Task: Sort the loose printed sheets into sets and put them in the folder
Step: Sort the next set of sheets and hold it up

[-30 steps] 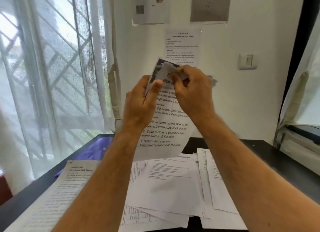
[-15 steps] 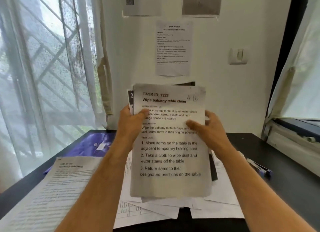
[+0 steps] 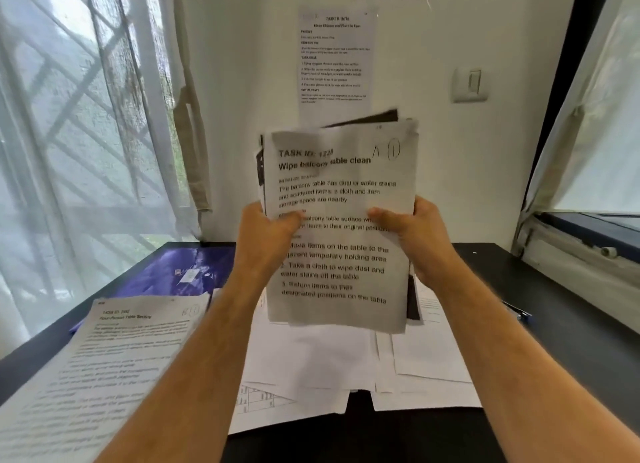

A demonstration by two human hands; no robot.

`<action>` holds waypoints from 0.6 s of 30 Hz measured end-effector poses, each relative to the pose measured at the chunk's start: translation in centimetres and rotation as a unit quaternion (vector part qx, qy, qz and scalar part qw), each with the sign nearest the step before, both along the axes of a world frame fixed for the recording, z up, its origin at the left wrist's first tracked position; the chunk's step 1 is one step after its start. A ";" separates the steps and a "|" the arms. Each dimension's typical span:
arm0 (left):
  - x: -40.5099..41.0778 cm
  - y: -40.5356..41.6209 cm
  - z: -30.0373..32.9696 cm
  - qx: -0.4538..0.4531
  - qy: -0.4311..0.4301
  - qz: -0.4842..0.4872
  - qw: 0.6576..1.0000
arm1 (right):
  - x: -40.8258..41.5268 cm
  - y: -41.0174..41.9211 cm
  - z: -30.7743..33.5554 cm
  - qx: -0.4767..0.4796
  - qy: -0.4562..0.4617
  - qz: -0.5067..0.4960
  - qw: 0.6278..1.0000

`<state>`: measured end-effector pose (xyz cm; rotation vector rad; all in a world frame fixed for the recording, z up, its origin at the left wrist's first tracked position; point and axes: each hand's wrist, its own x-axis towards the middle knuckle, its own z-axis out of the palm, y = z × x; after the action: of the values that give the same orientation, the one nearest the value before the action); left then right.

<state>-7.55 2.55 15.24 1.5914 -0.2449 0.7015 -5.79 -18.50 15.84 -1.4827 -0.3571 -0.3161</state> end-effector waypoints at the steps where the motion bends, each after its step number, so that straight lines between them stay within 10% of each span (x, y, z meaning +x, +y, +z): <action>1: -0.2 -0.1 0.2 -0.014 -0.013 -0.002 1.000 | 0.0 0.0 0.0 -0.009 -0.011 -0.010 1.000; 18: 0.2 -0.1 -2.3 -0.103 0.018 -0.007 0.995 | -0.1 1.6 -4.3 -0.056 0.023 -0.026 0.998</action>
<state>-7.34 2.48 12.95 1.4029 -0.1527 0.6650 -5.88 -16.90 11.49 -1.6084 -0.3035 -0.3060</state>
